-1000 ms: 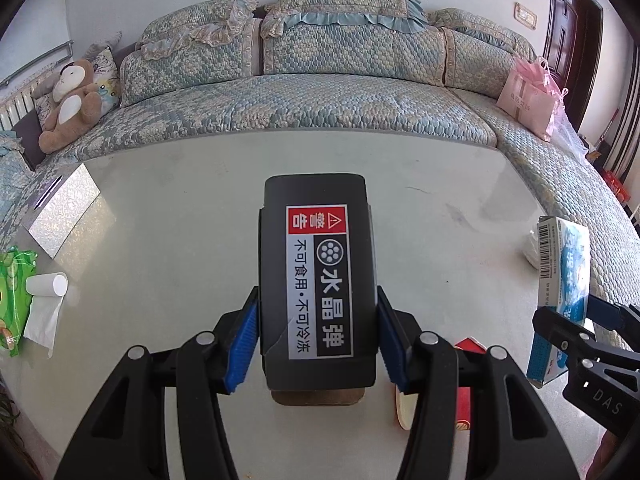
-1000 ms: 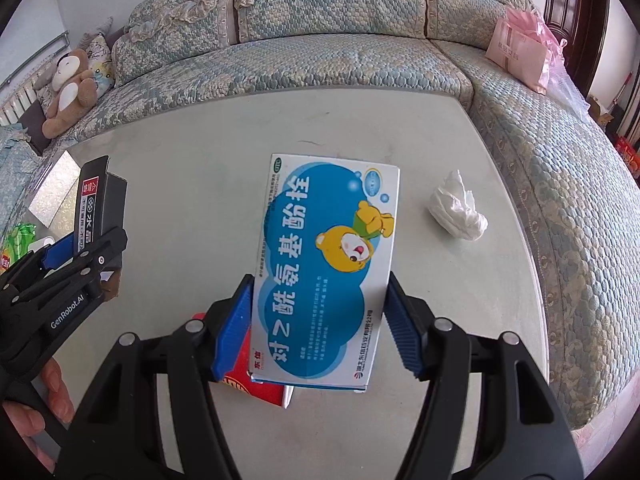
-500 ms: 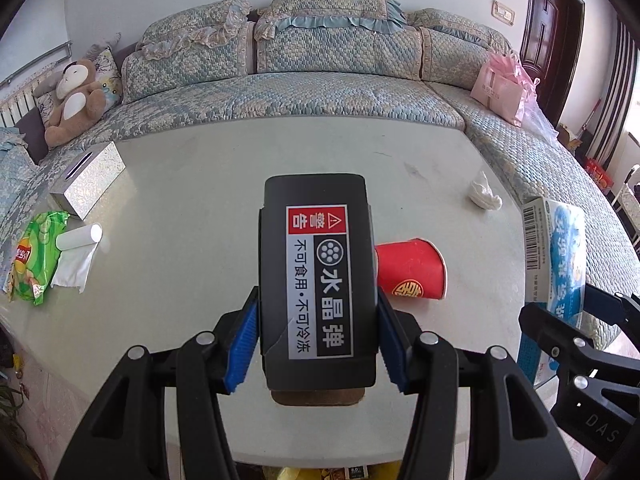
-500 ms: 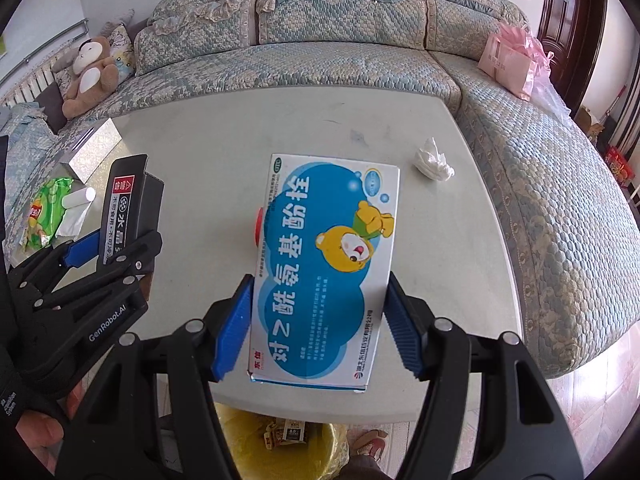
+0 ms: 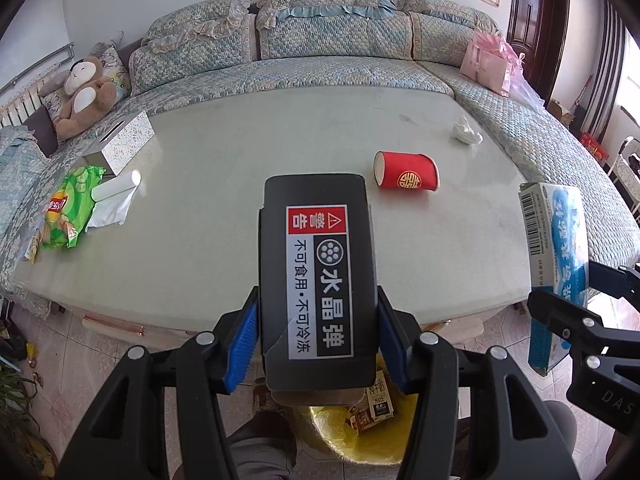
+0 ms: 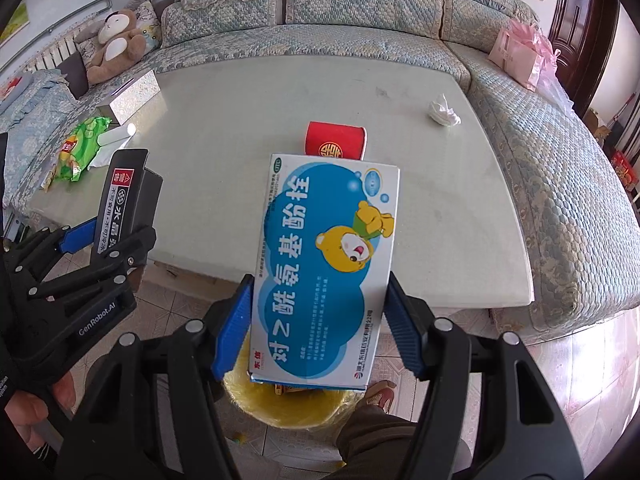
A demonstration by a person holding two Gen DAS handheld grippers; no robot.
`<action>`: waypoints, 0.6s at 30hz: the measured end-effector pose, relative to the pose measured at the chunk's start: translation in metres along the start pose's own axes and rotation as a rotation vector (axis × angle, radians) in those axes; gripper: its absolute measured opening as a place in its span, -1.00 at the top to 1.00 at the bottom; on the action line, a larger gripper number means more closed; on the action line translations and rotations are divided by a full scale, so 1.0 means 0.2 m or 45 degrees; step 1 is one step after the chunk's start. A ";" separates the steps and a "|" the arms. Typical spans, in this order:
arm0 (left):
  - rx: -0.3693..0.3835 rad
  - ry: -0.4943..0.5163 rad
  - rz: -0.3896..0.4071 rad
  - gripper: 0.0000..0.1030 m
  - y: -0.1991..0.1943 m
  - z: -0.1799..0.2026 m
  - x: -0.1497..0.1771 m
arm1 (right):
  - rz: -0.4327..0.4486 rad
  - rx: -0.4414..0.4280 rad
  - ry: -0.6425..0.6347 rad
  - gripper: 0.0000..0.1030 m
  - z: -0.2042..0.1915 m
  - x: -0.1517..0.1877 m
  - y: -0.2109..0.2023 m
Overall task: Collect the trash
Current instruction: 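Lift the black box with the left tool while the right tool carries the medicine box to the bin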
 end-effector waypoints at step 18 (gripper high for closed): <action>0.054 0.054 -0.280 -0.02 0.32 0.09 0.71 | -0.244 -0.051 -0.009 -0.21 -0.06 0.62 0.31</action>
Point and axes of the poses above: each gripper's, at about its wrist camera, not at the fingertips, and y roughly the way its jaws point, z to its right, x to its underside, the point moved 8 cm from there along y, roughly the way its jaws point, and after that the axes turned 5 degrees about x, right-handed, at the moved point
